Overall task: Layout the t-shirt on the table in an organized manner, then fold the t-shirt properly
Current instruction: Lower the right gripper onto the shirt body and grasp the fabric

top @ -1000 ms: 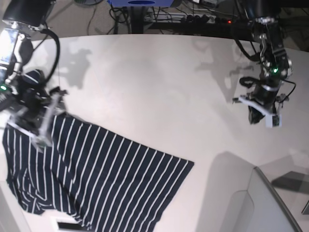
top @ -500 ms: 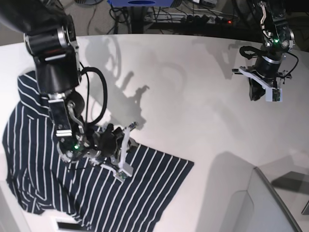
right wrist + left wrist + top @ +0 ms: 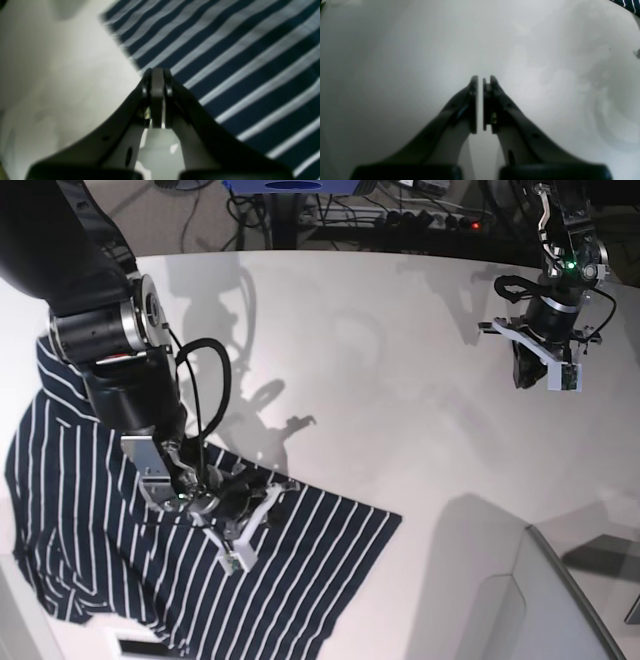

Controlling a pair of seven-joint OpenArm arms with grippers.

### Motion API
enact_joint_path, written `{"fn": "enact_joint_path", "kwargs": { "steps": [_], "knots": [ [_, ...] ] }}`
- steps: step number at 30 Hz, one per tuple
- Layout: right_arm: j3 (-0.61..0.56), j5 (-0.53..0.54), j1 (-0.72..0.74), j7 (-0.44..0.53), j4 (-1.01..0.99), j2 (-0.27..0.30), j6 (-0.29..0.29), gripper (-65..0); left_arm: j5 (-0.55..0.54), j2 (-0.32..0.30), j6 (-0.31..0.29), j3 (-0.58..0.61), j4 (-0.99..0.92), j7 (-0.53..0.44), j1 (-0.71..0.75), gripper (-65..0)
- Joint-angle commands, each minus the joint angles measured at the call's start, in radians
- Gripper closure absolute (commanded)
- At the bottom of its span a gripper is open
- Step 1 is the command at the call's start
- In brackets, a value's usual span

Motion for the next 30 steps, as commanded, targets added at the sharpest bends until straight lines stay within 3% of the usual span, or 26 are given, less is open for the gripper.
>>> {"fn": "enact_joint_path", "kwargs": {
  "steps": [1,5,9,11,23,27,30],
  "knots": [
    [0.001,0.013,0.044,0.045,-0.003,-0.005,-0.020,-0.3,-0.007,-0.011,0.005,-0.008,0.018,-0.021,0.001,0.0],
    [-0.001,0.012,0.037,0.072,-0.026,0.003,-0.172,-0.6,-0.007,-0.011,0.005,-0.008,0.018,-0.020,0.001,0.0],
    [-0.001,0.012,0.018,0.066,-0.027,0.003,-0.288,-0.6,-0.005,-0.011,0.005,-0.001,0.017,-0.020,0.001,0.0],
    [-0.001,0.012,0.010,0.019,-0.027,0.000,-0.324,-0.6,-0.005,-0.011,0.005,0.001,0.017,-0.020,0.001,0.0],
    [0.001,0.012,-0.045,-0.288,-0.018,-0.066,-0.319,-0.2,-0.005,-0.011,0.005,0.001,0.021,-0.020,-0.004,0.0],
    [-0.027,0.012,-0.105,-0.345,0.057,-0.065,-0.225,-0.2,-0.002,-0.011,0.005,0.002,0.021,-0.020,-0.011,0.0],
    [-0.116,0.013,-0.163,-0.403,0.158,-0.058,-0.209,-0.2,0.004,-0.012,0.005,0.031,0.018,-0.016,-0.041,0.0]
  ]
}}
